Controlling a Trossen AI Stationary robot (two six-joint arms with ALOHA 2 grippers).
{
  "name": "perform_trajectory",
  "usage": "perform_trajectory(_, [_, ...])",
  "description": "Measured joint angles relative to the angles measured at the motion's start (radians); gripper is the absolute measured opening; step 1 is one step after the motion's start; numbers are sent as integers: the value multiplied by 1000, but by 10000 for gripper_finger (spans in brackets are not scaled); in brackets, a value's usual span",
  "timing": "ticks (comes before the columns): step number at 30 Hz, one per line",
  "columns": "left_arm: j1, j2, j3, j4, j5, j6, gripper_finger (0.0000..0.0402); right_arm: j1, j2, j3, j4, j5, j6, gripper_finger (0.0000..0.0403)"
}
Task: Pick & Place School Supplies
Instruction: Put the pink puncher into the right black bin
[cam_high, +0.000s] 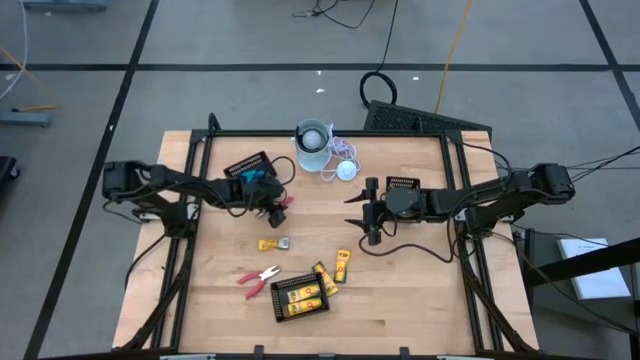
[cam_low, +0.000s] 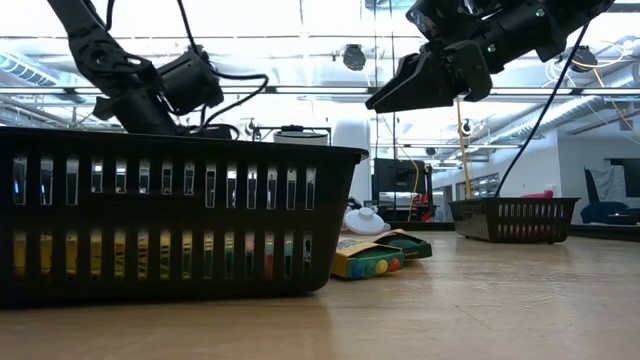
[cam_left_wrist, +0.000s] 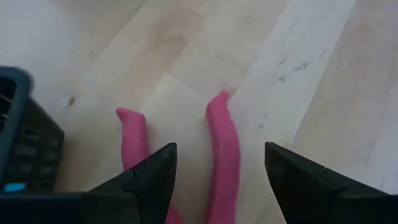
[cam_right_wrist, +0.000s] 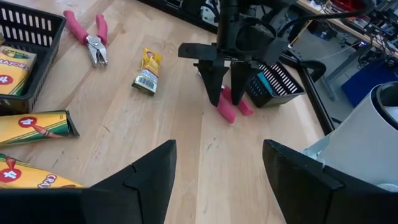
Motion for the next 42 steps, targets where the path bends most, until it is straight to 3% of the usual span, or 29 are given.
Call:
perform_trajectory(21, [-44,46,2,19,7,-25,243,0,0,0,3,26,-9,233])
perform_trajectory(33, [-73,36,128,-129,13,11,243,0,0,0,5,26,-9,233])
perform_trajectory(42, [-80,35,131,-174,-3,-9,243,0,0,0,5,26,-10,233])
